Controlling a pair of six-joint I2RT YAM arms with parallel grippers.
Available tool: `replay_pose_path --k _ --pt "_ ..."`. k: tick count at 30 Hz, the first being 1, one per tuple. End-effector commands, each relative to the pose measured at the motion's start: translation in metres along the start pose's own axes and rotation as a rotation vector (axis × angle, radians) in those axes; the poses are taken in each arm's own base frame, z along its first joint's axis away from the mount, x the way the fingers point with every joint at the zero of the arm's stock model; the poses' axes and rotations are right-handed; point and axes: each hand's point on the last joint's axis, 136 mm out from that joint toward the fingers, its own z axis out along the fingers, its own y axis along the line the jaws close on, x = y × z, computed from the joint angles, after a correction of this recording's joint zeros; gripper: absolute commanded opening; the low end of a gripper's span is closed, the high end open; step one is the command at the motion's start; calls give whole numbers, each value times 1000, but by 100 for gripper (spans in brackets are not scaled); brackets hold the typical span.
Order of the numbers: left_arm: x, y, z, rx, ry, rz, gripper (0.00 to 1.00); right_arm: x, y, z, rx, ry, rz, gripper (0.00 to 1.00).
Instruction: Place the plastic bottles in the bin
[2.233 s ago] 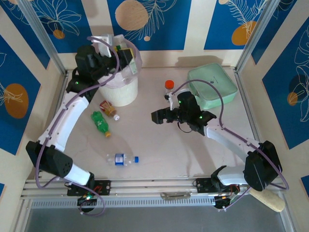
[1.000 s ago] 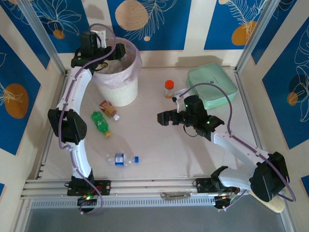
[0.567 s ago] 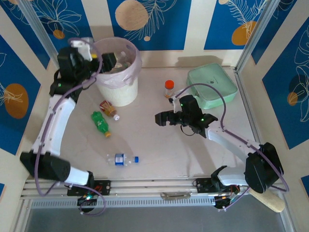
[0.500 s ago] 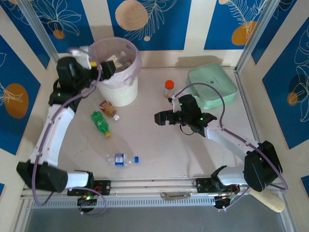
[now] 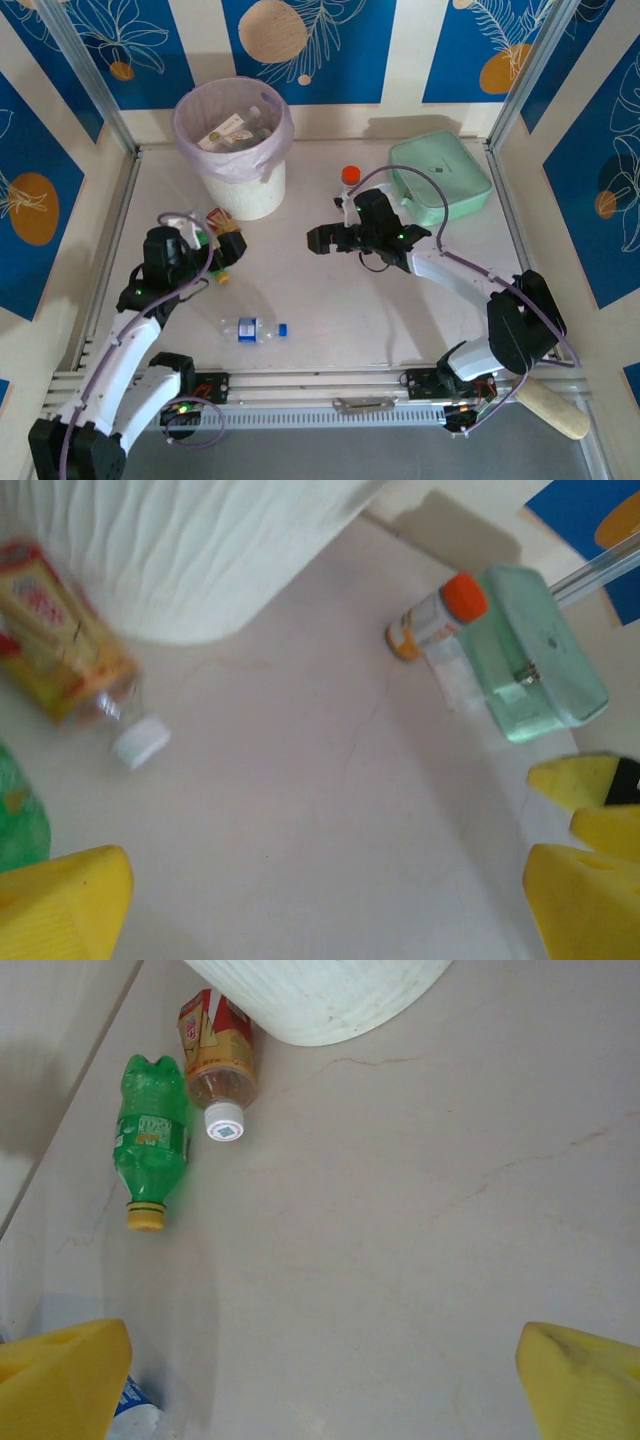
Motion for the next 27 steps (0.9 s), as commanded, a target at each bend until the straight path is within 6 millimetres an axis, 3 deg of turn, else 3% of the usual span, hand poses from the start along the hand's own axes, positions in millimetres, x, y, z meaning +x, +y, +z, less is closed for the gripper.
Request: replay_pose_path --k 1,11,22,27 --pt "46 24 -9 -104 119 -110 100 -9 10 3 -6 -7 -5 99" --pt "134 76 -50 -409 328 -248 100 -8 15 15 11 26 -29 99" --pt "175 73 -43 -422 467 -326 100 -2 9 11 45 27 -32 99" --pt "174 61 -28 -362 445 -361 100 5 14 15 12 57 -32 99"
